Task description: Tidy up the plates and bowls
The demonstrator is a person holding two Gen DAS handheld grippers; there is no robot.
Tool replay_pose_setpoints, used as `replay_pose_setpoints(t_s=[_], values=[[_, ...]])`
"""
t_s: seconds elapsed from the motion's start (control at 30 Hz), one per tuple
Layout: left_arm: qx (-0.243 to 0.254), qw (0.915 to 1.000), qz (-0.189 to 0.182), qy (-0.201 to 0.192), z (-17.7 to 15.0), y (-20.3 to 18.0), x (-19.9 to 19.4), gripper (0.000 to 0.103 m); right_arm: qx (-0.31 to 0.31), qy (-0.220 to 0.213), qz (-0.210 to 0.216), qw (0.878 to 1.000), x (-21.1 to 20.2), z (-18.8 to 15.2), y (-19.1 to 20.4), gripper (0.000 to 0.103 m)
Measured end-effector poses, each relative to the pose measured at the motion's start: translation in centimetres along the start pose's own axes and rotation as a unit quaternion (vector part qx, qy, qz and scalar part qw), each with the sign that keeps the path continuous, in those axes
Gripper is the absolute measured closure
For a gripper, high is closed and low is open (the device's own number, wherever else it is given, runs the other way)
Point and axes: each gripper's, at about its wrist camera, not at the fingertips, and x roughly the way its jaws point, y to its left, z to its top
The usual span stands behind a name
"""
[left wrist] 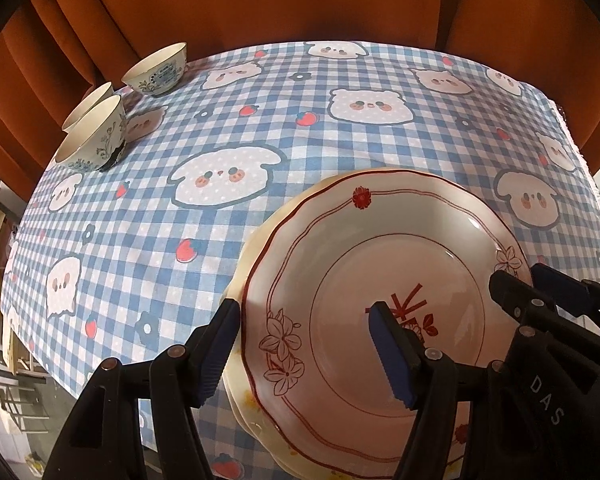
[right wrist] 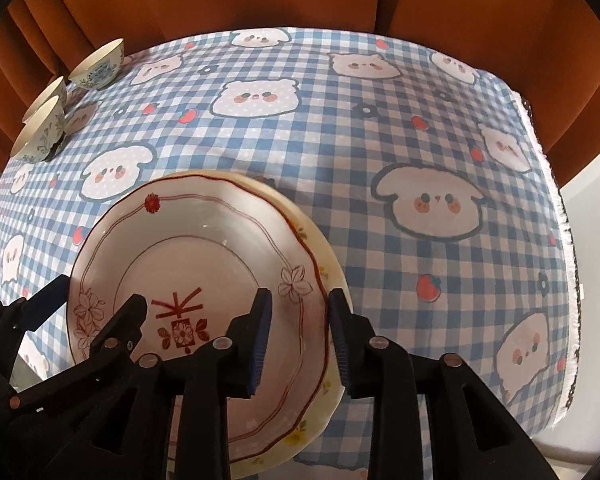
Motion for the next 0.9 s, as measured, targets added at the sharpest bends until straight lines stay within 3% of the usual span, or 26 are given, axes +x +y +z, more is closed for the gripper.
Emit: replay_pose_setpoints(t_s=[0.23, 0.53, 0.9], values=[[-0.003, 0.9998, -0.017, -0.007, 0.0, 1.1, -0.8, 0.028, 0.021, -0.007, -0.01, 1.0, -0.9, -0.2, -0.6, 0.047], [0.012, 0.9977, -0.058, -0.032, 1.1, 4.9, -1.8, 0.026, 0.047, -0.033, -0.027, 0.998, -2.9, 0.1, 1.4, 0.044], [0.041, 0.9948, -0.086, -0.034, 3.4, 14.9, -1.6, 0.025, 0.088, -0.037, -0.051, 0.994, -3.6, 1.0, 10.2, 0.044]])
